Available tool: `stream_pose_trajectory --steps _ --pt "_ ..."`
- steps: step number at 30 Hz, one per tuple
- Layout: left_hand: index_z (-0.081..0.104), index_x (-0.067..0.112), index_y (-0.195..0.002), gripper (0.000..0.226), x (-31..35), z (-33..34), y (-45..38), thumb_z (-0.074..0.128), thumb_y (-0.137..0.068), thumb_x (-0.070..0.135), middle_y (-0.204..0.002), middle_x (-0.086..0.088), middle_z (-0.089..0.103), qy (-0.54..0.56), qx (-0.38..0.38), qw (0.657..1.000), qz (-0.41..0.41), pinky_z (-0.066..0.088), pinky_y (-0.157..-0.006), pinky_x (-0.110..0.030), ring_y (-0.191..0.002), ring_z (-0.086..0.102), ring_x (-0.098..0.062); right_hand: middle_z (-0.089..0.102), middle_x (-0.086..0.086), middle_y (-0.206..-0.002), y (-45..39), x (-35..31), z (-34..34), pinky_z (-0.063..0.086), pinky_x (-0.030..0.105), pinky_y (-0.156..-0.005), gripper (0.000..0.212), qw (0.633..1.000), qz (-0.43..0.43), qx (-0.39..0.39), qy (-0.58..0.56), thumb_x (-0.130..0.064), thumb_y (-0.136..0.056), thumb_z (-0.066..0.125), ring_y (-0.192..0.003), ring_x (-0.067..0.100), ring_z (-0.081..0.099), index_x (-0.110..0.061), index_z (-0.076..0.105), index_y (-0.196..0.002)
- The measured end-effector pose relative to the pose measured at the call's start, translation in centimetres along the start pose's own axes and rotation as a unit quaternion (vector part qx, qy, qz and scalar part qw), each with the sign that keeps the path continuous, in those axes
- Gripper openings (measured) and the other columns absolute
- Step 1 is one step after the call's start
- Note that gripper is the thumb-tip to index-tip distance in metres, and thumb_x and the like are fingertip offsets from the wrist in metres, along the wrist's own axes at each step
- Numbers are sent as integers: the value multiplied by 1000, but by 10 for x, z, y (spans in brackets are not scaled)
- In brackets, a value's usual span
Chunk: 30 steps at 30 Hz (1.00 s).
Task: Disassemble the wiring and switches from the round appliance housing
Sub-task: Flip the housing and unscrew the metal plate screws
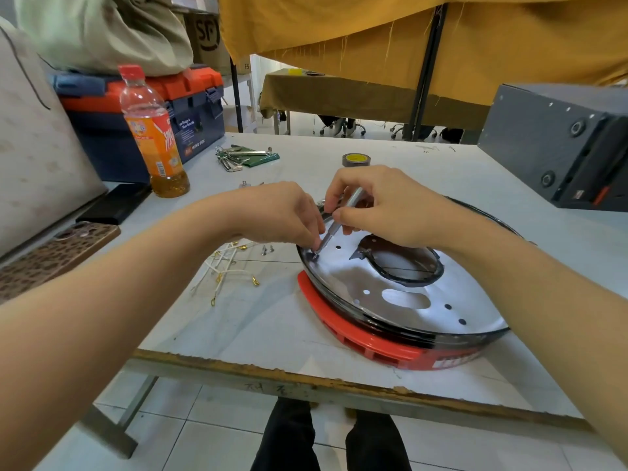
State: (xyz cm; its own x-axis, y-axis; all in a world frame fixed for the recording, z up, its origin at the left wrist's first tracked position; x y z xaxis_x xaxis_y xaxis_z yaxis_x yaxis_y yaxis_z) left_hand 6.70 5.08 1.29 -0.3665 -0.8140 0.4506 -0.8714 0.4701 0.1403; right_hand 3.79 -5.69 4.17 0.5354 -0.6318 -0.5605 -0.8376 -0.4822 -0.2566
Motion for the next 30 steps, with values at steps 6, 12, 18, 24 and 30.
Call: stream_pose_trajectory --steps 6,12,18,24,30 --pt "73 23 -71 12 0 1 1 69 -81 18 -100 25 60 5 -1 1000 -8 48 -87 -30 -94 58 -6 64 -10 -81 3 1 0 49 11 -61 13 1000 7 10 8 -12 -88 60 -67 -1 65 -25 60 -83" --pt "69 28 -67 16 0 2 3 71 -80 18 -104 17 64 17 4 1000 -12 50 -89 -34 -95 60 -9 57 -11 -49 5 1 -1 41 8 -50 18 998 8 53 22 -21 -91 61 -45 -1 56 -26 57 -75" --pt "69 27 -65 20 2 1 4 70 -81 15 -100 16 65 12 4 1000 -14 49 -86 -30 -90 59 -5 63 -11 -71 6 -3 -1 39 5 -51 10 999 -3 40 9 -12 -90 60 -56 -4 60 -22 60 -89" --pt "67 30 -62 23 3 0 5 70 -79 15 -104 5 68 -3 8 1000 -20 49 -90 -37 -95 60 -13 66 -2 -92 6 -2 0 47 12 -63 14 999 -10 29 16 -10 -87 62 -75 4 64 -23 59 -91" --pt "70 27 -65 14 5 3 4 75 -76 20 -97 11 66 -24 13 999 -18 44 -73 -24 -87 58 -9 64 -6 -88 7 -3 -1 42 12 -60 18 999 -19 33 18 -8 -84 61 -68 1 56 -25 59 -89"
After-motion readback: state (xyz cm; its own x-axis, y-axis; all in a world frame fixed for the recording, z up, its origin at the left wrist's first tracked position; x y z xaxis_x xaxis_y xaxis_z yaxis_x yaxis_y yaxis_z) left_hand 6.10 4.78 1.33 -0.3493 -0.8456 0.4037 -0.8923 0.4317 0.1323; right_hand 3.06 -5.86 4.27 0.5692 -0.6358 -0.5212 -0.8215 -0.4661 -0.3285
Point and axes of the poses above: each hand's wrist, its own y-axis away from the middle knuckle, its own z-axis out of the palm, x = y × z, the point moved 7 cm from there along -y, towards the middle knuckle
